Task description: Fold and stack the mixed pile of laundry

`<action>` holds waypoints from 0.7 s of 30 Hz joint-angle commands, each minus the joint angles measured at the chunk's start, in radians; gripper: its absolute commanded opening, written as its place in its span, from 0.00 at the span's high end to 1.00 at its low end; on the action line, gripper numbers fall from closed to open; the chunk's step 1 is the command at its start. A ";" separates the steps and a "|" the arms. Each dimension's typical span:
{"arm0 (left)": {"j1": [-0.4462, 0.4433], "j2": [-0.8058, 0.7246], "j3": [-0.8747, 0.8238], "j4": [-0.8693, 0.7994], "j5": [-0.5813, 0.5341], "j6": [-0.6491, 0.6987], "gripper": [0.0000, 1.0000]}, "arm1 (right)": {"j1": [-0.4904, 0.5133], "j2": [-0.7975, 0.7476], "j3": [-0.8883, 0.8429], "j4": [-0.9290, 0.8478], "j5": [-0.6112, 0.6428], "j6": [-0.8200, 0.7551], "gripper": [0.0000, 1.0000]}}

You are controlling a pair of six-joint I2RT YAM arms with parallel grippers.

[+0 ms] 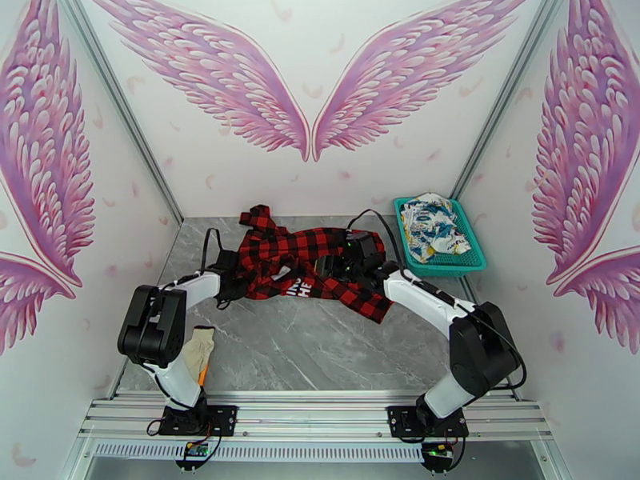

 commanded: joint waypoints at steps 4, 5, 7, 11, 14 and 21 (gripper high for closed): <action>-0.100 -0.289 -0.026 -0.194 -0.098 -0.043 1.00 | -0.042 -0.095 -0.054 -0.068 0.007 -0.039 0.43; -0.113 -0.329 -0.026 -0.235 -0.127 -0.049 1.00 | -0.049 -0.110 -0.070 -0.078 0.017 -0.046 0.43; -0.131 -0.417 -0.021 -0.319 -0.153 -0.065 1.00 | -0.067 -0.143 -0.109 -0.095 0.041 -0.061 0.43; -0.226 -0.565 0.032 -0.484 -0.196 -0.110 1.00 | -0.101 -0.191 -0.165 -0.119 0.061 -0.084 0.43; -0.339 -0.653 0.107 -0.593 -0.180 -0.130 1.00 | -0.117 -0.222 -0.188 -0.145 0.084 -0.105 0.43; -0.483 -0.785 0.233 -0.858 -0.296 -0.249 1.00 | -0.131 -0.274 -0.208 -0.173 0.094 -0.126 0.43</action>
